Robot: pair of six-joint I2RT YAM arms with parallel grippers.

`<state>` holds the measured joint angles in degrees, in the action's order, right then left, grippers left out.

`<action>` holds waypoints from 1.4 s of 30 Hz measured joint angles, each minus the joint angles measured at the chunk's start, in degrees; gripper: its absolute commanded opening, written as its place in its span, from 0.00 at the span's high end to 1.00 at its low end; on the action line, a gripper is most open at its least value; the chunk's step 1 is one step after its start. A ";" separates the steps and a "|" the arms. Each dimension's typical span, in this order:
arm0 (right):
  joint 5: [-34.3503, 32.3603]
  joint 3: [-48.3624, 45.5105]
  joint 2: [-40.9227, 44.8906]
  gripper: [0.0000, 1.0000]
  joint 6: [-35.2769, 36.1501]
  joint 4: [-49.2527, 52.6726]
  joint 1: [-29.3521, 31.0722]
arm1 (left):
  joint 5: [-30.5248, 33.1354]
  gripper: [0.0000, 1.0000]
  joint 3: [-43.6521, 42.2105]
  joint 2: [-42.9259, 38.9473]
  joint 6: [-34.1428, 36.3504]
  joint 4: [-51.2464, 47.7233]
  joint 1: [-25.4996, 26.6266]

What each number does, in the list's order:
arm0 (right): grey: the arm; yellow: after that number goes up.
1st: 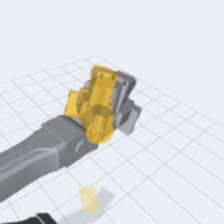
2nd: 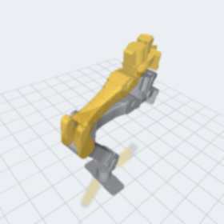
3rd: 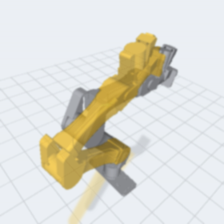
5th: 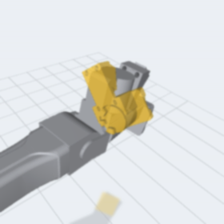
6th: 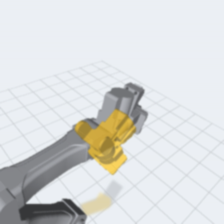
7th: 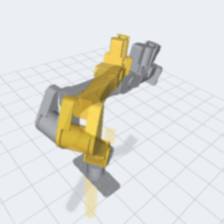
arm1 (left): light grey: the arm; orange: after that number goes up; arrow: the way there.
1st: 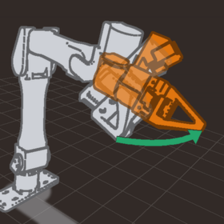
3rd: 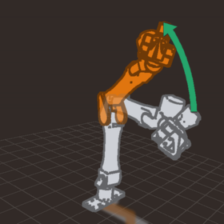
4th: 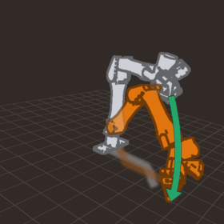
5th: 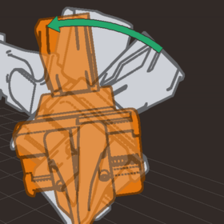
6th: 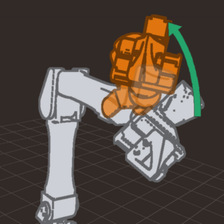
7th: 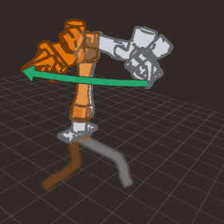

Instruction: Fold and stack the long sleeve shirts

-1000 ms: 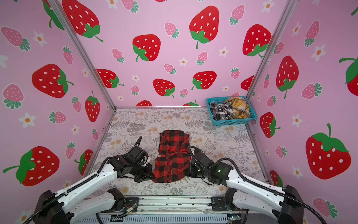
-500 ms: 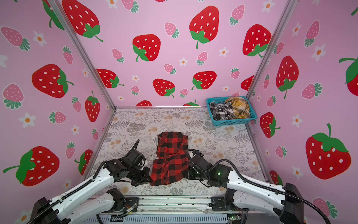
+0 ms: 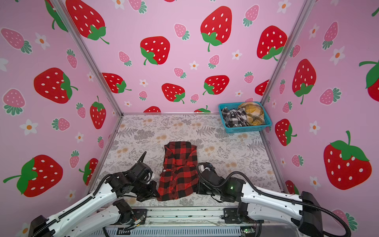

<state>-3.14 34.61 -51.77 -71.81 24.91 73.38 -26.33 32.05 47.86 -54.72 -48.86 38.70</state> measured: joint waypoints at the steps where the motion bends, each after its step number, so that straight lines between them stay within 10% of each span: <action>1: -0.22 0.00 0.50 0.97 -0.24 0.04 0.22 | -0.02 1.00 0.00 0.02 -0.07 -0.20 0.00; 42: -4.22 -3.91 3.78 0.93 -6.99 -0.55 4.87 | 1.90 1.00 3.17 1.11 -0.61 -4.13 3.69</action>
<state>-7.35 30.70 -47.99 -78.81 24.36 78.26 -24.43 35.22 48.97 -55.33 -52.99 42.39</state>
